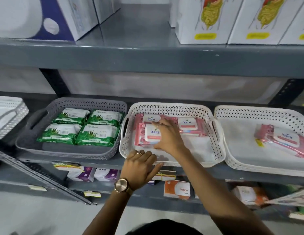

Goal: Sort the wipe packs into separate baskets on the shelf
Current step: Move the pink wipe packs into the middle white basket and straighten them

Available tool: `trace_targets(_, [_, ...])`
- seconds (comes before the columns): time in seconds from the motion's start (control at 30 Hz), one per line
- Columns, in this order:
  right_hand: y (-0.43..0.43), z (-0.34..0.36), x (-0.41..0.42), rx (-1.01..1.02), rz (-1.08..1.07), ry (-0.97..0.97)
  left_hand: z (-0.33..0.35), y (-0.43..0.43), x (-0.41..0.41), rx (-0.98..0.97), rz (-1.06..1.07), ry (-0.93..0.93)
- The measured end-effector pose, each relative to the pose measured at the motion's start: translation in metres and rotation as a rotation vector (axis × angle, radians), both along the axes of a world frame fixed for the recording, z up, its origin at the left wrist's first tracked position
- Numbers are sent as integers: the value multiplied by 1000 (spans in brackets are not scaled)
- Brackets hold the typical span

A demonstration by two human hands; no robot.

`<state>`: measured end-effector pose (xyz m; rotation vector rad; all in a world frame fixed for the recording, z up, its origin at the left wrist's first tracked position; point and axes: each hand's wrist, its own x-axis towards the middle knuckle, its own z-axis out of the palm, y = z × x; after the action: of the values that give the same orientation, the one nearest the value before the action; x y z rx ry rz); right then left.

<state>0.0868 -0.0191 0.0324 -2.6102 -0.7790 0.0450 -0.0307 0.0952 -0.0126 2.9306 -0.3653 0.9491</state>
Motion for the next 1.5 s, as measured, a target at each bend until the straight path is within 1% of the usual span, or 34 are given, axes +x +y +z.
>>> trace_targets(0.07, [1, -3, 0, 42, 2, 65, 0, 0, 0, 11, -7, -6])
trace_targets(0.17, [-17, 1, -2, 234, -52, 192, 1, 0, -1, 8, -10, 4])
trace_targets(0.23, [-43, 6, 2, 366, -115, 209, 3, -3, 1, -18, 2, 20])
trace_targets(0.3, [-74, 13, 7, 460, -181, 147, 6, -9, 3, -47, 30, 44])
trace_targets(0.37, [-111, 18, 14, 456, -267, -16, 10, -18, 6, -58, 39, 61])
trace_targets(0.4, [-132, 20, 17, 444, -325, -77, 11, -26, 8, -56, 34, 72])
trace_targets(0.47, [-169, 21, 26, 391, -463, -107, 13, -41, 10, -48, 23, 103])
trace_targets(0.53, [-208, 18, 37, 235, -600, -98, 13, -57, 15, -38, 6, 120])
trace_targets(0.63, [-256, 6, 56, -22, -746, 21, 13, -71, 22, -44, 3, 113])
trace_targets(0.73, [-296, -8, 69, -194, -910, 161, 9, -76, 26, -81, 16, 84])
trace_targets(0.83, [-324, -18, 79, -229, -972, 233, 0, -75, 26, -84, 11, 40])
trace_targets(0.9, [-334, -20, 86, -234, -981, 239, -5, -75, 27, -68, 7, 9])
trace_targets(1.0, [-338, -20, 89, -306, -977, 190, -11, -74, 29, -40, 26, -40])
trace_targets(1.07, [-338, -20, 88, -378, -975, 121, -13, -74, 30, -28, 33, -56])
trace_targets(1.13, [-336, -18, 85, -407, -962, 46, -15, -73, 29, -25, 42, -55])
trace_targets(1.2, [-333, -14, 80, -333, -937, 32, -15, -73, 28, -29, 49, -46])
trace_targets(1.23, [-331, -12, 76, -249, -929, 61, -13, -74, 27, -32, 49, -38])
trace_targets(1.3, [-327, -7, 69, -20, -932, 166, -10, -75, 26, -46, 35, -16])
trace_targets(1.37, [-318, 3, 58, 148, -930, 193, -6, -74, 24, -61, 8, 12])
trace_targets(1.43, [-300, 20, 46, 255, -903, 101, -1, -70, 20, -65, -30, 42])
trace_targets(1.5, [-270, 40, 32, 372, -782, -27, 2, -64, 16, -65, -74, 77])
